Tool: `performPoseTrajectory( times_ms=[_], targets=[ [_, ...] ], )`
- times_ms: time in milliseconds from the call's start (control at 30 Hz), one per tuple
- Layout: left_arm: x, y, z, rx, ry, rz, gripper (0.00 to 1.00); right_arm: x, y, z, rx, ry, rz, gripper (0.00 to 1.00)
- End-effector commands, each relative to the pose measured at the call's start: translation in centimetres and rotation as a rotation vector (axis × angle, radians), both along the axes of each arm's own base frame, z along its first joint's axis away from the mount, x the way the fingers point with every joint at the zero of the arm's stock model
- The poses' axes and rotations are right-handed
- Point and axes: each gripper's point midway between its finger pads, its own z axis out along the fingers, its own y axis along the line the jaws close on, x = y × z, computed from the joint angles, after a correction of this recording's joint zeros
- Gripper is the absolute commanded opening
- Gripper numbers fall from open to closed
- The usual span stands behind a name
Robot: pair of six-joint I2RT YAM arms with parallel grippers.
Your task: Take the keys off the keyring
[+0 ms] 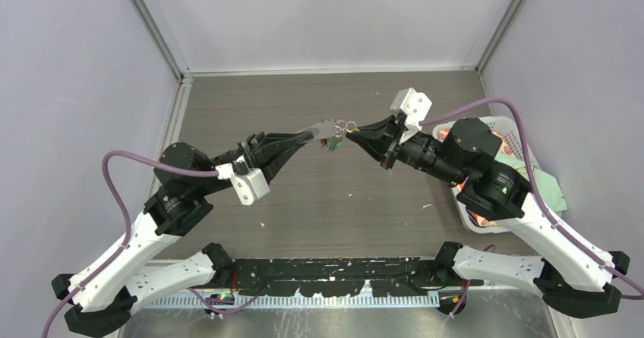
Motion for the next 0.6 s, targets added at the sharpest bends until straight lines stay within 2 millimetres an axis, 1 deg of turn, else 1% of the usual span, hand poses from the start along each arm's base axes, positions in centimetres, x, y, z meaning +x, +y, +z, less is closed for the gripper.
performPoseTrajectory(
  times_ms=[0, 100, 167, 233, 333, 433, 567],
  targets=[
    [0.7, 1.6, 2.9, -0.032, -0.119, 0.106, 0.0, -1.5, -1.1, 3.6, 0.082, -0.068, 0.034, 0.01],
    [1.5, 1.8, 3.6, -0.084, -0.152, 0.149, 0.0, -3.1, 0.2, 3.6, 0.087, -0.054, 0.147, 0.01],
    [1.8, 2.0, 4.3, -0.13, -0.184, 0.17, 0.0, -3.6, 1.0, 3.0, 0.071, -0.039, 0.199, 0.01],
    [1.6, 2.2, 5.2, -0.17, -0.207, 0.168, 0.0, -3.4, 1.5, 2.2, 0.045, -0.021, 0.205, 0.01],
    [0.7, 2.3, 6.2, -0.221, -0.228, 0.129, 0.0, -2.1, 2.0, 1.2, 0.025, 0.005, 0.162, 0.01],
    [-0.5, 2.0, 6.7, -0.232, -0.233, 0.07, 0.0, -1.1, 2.1, 1.5, 0.05, 0.008, 0.115, 0.01],
    [-1.7, 2.0, 7.5, -0.249, -0.261, 0.015, 0.0, -1.2, 1.8, 3.2, 0.105, -0.038, 0.109, 0.01]
  ],
)
